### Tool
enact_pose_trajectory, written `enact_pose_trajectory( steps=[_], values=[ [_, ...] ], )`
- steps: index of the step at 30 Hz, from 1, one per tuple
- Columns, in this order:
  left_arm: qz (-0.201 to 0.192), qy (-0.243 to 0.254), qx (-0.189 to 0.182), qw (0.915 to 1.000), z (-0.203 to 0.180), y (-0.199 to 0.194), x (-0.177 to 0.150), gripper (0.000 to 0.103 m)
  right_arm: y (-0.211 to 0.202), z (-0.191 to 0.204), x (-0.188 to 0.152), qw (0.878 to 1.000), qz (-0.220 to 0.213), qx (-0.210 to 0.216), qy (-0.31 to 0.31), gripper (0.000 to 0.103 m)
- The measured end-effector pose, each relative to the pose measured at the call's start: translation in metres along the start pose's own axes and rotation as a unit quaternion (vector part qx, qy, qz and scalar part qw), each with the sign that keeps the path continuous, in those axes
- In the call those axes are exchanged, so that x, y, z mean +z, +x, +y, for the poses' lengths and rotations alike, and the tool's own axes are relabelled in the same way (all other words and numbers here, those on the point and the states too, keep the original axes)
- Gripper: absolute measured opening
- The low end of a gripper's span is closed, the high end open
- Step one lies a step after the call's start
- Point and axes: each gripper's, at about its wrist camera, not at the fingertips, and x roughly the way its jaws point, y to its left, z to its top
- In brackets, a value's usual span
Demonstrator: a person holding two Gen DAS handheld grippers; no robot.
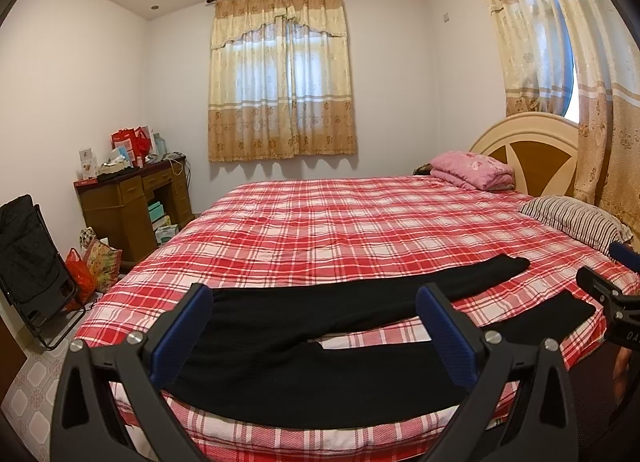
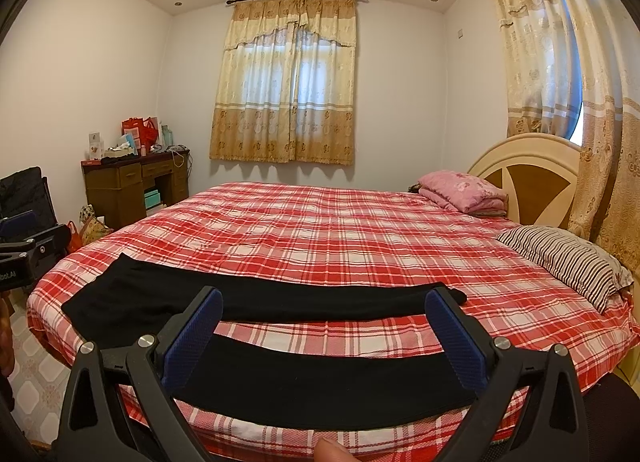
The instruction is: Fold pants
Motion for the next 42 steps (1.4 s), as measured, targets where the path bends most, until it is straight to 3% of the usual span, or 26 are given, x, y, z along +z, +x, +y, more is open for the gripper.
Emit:
enact_pose_trajectory(
  steps=[31, 37, 42],
  values=[
    [0.016, -0.003, 0.003, 0.9999, 0.000, 0.010, -0.006, 0.103, 0.007, 0.003, -0.003, 1.000, 0.017, -0.002, -0.006, 0.102],
    [0.046, 0.003, 0.019, 0.9987, 0.013, 0.043, -0.023, 0.103, 0.022, 0.005, -0.011, 0.999, 0.037, 0.001, -0.012, 0.102],
    [0.076, -0.025, 0.090, 0.9928, 0.075, 0.094, -0.031, 0.103, 0.043, 0.005, -0.026, 0.998, 0.058, 0.001, -0.011, 0.102]
  ],
)
